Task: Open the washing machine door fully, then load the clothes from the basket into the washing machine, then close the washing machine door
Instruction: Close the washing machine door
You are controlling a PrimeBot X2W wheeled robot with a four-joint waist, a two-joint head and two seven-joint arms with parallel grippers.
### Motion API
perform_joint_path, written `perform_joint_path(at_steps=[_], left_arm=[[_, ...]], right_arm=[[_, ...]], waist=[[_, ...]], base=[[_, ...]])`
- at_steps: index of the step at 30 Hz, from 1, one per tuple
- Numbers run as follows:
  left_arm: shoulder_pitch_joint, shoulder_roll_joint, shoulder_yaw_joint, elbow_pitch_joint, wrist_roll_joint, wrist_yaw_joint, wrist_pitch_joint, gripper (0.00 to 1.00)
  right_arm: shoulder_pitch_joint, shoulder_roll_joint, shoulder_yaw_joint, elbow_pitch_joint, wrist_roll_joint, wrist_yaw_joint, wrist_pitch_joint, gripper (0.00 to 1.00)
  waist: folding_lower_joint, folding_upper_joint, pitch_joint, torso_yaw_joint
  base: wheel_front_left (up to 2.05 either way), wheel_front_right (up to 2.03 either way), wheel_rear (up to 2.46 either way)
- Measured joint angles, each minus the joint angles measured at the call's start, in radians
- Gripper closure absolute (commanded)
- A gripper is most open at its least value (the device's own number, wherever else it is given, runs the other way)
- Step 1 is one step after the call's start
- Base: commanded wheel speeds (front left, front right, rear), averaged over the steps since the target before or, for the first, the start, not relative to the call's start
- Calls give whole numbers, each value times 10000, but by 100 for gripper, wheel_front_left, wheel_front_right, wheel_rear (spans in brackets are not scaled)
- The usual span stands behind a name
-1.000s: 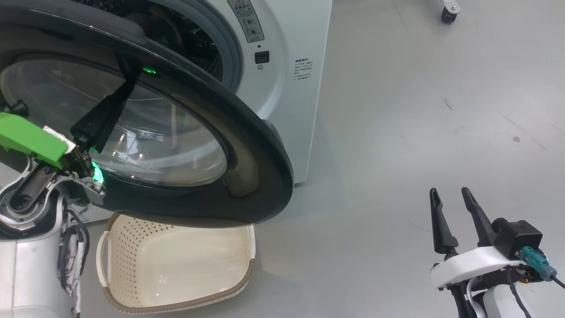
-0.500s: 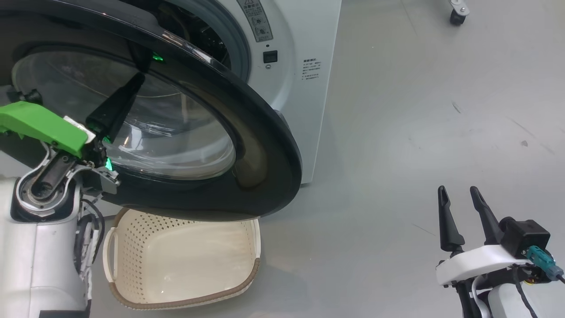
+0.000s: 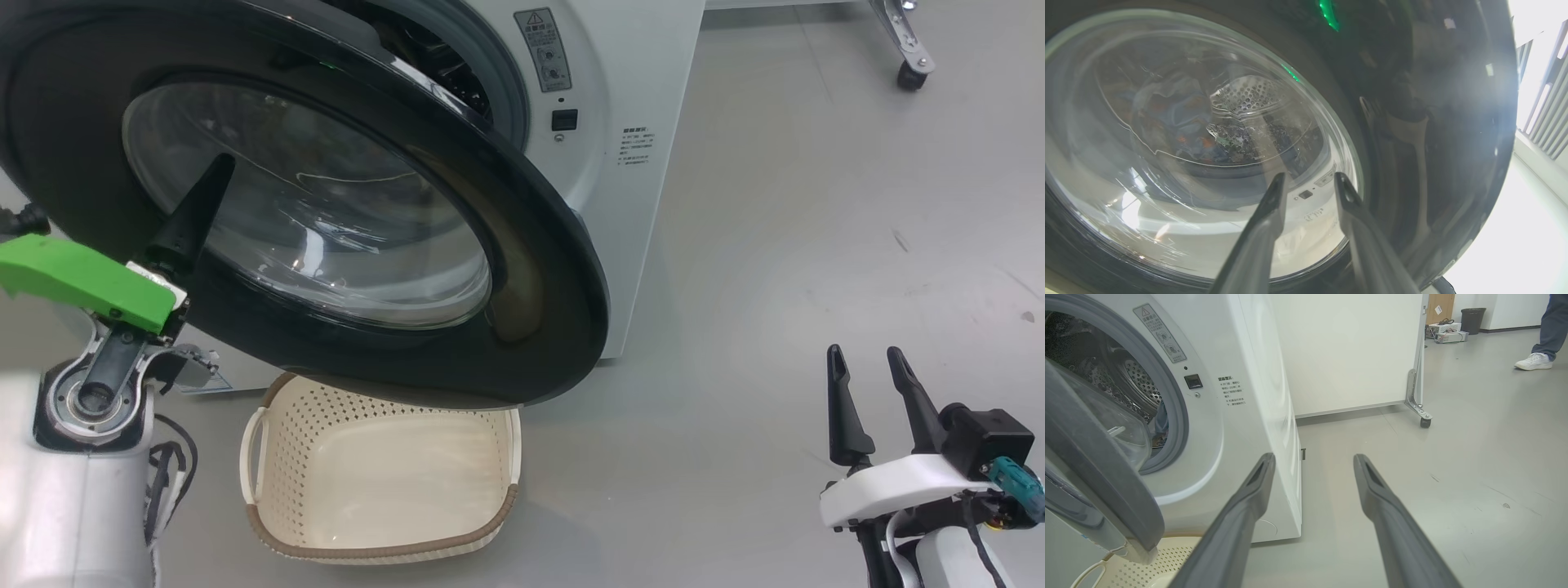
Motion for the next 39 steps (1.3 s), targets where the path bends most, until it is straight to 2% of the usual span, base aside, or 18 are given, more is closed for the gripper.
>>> perform_joint_path(at_steps=[1,9,10,16,33,39], left_arm=[[103,-2,12,-19,92,-2,-201,0],[1214,353,-144,-61,2224,-81,-1879,0],[1214,353,-144,-61,2224,-81,-1879,0],[2220,660,-648,19,3749,-82,-2947,0],[4687,585,-1221,688,6100,-63,-6096,0],[5078,552,-1375,945,6734,213,-6949,0]], right_arm=[[10,-10,0,0,0,0,0,0],[156,-123,-21,-12,-2,0,0,0],[156,-123,-21,-12,-2,0,0,0],[280,-163,36,2,-79,0,0,0],[463,-240,301,63,-81,0,0,0],[606,-242,382,77,-81,0,0,0]], waist=[[0,0,-29,71],[0,0,-242,630],[0,0,-242,630],[0,0,-420,961],[0,0,-866,1298],[0,0,-954,1298]], base=[[0,0,0],[0,0,0],[0,0,0],[0,0,0],[0,0,0],[0,0,0]])
